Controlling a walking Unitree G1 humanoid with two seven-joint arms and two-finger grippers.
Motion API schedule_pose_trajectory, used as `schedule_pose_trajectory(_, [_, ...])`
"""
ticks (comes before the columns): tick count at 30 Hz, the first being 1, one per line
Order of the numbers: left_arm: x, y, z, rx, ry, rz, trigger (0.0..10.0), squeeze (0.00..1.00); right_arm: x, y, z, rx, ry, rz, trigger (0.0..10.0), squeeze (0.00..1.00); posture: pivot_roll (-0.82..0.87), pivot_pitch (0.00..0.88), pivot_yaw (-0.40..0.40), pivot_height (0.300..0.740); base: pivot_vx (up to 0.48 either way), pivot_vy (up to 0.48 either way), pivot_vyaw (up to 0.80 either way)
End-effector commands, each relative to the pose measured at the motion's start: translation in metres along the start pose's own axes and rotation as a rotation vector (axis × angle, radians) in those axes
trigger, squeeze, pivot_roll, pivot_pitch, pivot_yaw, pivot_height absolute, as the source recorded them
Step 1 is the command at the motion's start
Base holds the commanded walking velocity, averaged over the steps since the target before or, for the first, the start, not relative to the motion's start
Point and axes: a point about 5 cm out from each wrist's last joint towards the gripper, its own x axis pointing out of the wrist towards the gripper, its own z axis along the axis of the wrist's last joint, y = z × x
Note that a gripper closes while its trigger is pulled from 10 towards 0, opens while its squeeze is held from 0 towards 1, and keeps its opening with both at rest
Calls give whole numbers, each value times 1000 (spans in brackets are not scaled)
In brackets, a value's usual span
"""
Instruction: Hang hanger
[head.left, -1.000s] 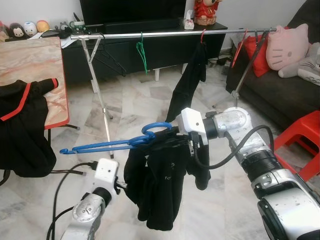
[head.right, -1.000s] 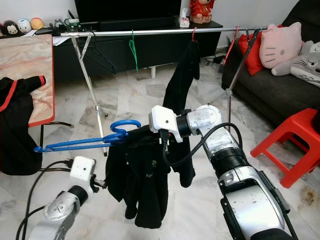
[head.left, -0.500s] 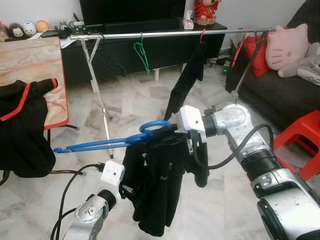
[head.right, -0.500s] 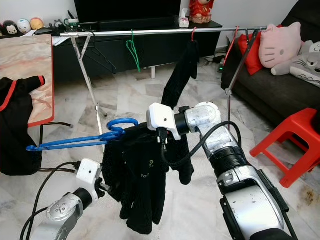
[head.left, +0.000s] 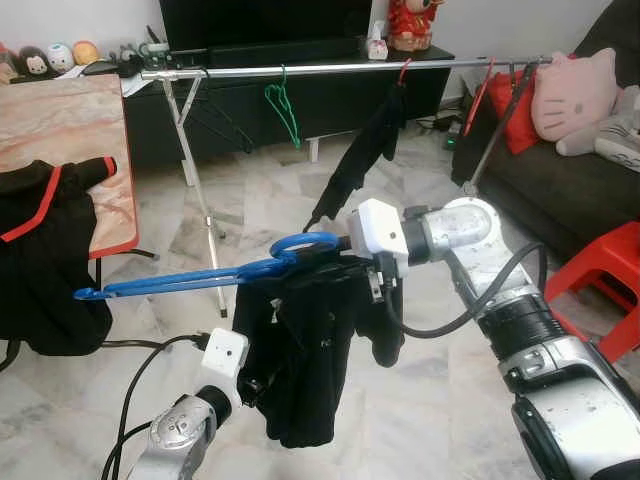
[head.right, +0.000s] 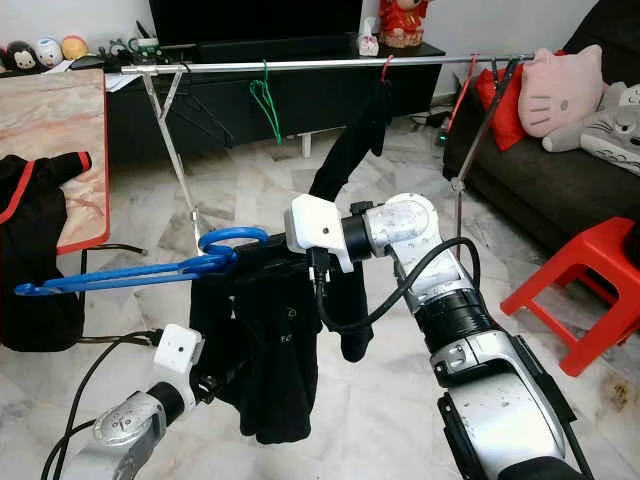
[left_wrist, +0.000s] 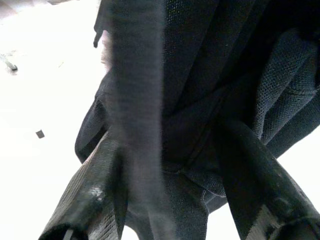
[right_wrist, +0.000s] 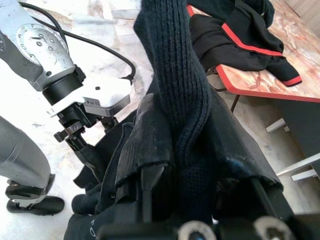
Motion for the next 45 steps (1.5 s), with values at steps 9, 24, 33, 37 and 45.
schedule_pose_trajectory(9, [0, -1, -5, -7, 20, -7, 0, 0, -2, -4, 9, -35, -19, -23, 0, 0, -31, 0, -53, 732, 0, 0, 0])
schedule_pose_trajectory(24, [-3, -2, -8, 2, 43, -31, 0, 0, -4, -4, 7, -26, -13, -35, 0, 0, -29, 0, -50, 732, 0, 0, 0])
schedule_pose_trajectory(33, [-2, -3, -7, 7, 40, -35, 0, 0, -2, -3, 7, -21, -14, -36, 0, 0, -30, 0, -48, 732, 0, 0, 0])
schedule_pose_trajectory(37, [-3, 0, -7, 13, 39, -8, 0, 0, -2, -2, 6, -21, -15, -32, 0, 0, -28, 0, -46, 732, 0, 0, 0])
schedule_pose_trajectory(45, [-8, 30, -13, 12, 96, 215, 0, 0, -7, 10, -24, -59, 217, 4, 0, 0, -30, 0, -45, 732, 0, 0, 0])
